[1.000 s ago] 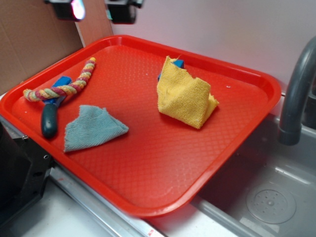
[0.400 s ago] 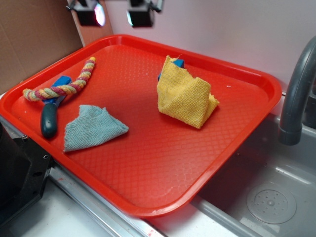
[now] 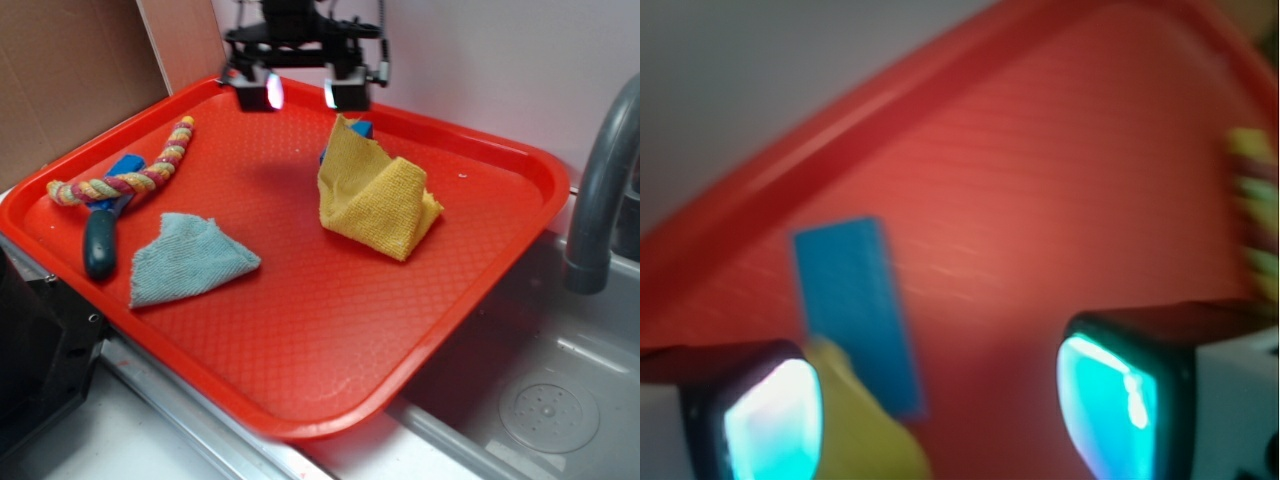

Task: Grab the blue block.

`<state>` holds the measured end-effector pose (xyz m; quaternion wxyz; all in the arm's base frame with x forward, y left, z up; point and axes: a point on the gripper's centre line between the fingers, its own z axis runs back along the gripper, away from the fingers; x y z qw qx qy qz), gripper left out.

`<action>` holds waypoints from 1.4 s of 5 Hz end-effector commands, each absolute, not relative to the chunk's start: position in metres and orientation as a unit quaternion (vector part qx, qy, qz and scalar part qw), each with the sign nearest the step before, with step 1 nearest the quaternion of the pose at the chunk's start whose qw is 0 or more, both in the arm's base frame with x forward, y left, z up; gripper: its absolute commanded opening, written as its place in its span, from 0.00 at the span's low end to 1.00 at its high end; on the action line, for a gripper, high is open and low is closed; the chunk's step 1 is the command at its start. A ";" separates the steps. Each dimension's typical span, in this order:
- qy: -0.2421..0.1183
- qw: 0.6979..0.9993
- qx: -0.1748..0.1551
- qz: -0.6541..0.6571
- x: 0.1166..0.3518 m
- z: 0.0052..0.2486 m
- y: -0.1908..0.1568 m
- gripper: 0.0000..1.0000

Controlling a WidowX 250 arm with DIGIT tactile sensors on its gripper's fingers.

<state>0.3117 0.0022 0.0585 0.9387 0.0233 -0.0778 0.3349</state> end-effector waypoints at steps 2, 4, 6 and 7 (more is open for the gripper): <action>-0.090 0.947 0.029 0.307 0.334 0.038 0.001 1.00; -0.071 0.941 0.027 0.328 0.329 0.031 0.002 0.00; -0.109 0.933 0.015 0.344 0.273 0.101 0.026 0.00; -0.147 0.919 0.033 0.364 0.248 0.142 0.034 0.00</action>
